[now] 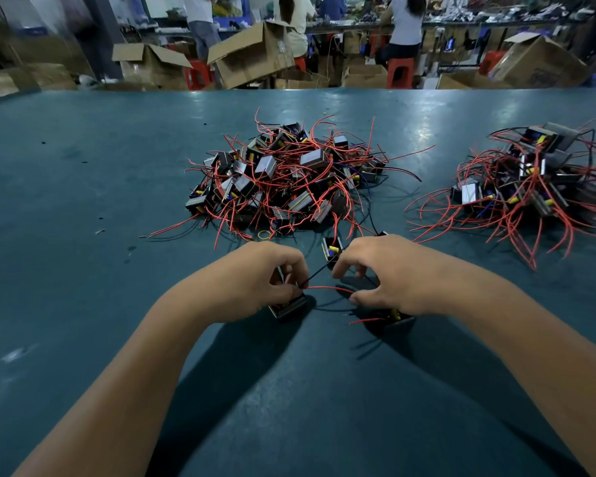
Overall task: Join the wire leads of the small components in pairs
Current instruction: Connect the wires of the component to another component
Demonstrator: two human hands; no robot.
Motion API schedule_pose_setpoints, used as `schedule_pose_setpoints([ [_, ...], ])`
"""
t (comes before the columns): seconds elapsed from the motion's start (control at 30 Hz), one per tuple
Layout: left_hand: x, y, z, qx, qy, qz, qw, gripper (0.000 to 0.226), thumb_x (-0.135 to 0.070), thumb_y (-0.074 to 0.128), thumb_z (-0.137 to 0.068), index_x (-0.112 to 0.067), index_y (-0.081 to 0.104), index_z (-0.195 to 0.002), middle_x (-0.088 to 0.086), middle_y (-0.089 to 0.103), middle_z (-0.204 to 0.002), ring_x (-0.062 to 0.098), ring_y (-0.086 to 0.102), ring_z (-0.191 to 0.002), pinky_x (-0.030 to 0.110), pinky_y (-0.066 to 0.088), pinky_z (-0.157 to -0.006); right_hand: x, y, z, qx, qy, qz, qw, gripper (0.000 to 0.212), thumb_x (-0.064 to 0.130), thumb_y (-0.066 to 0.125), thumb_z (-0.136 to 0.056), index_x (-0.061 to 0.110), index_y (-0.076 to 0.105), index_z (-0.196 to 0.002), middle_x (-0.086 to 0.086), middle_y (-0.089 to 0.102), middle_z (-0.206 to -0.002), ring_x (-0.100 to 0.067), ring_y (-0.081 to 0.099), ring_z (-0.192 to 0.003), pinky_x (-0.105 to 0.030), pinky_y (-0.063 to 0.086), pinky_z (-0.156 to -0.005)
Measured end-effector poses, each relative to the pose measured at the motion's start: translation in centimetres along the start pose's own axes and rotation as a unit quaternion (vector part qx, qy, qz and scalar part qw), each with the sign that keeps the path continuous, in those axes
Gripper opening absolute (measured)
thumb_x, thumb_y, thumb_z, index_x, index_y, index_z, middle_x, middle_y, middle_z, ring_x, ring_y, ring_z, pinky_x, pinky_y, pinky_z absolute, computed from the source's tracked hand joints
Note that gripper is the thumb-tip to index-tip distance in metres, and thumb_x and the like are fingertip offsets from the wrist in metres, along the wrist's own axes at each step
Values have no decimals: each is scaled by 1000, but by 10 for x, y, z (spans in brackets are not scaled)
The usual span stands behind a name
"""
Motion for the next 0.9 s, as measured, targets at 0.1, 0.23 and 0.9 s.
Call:
schedule_pose_setpoints([
  [0.1,0,-1,1,3,2,4,1000,11,-23,70,-92,-33,66,-89,-12,64,-87,5,61,-76,23,50,-68,-10,-1,2,13,18,17,1000,41,38,73,-85,32,59,-124,14,53,-115,-9,51,-105,-24,43,-94],
  [0.23,-1,-1,1,-5,14,19,1000,17,-20,71,-91,-34,62,-88,-11,61,-84,11,60,-73,27,49,-67,-11,-3,-1,-19,-5,-2,1000,11,35,70,-87,30,67,-96,17,57,-89,-6,54,-86,-23,44,-78],
  [0.9,-1,5,-3,0,35,38,999,20,-26,66,-96,-44,58,-98,-7,56,-83,10,51,-63,17,43,-61,-35,1,-5,-50,44,-206,976,15,25,66,-93,28,64,-107,19,73,-76,-3,68,-72,-29,53,-75],
])
Point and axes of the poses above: each hand's wrist, its own z-axis away from the middle knuckle, its own y-axis out of the palm, x = y × z, the point moved 6 cm from there along -z, towards the middle knuckle
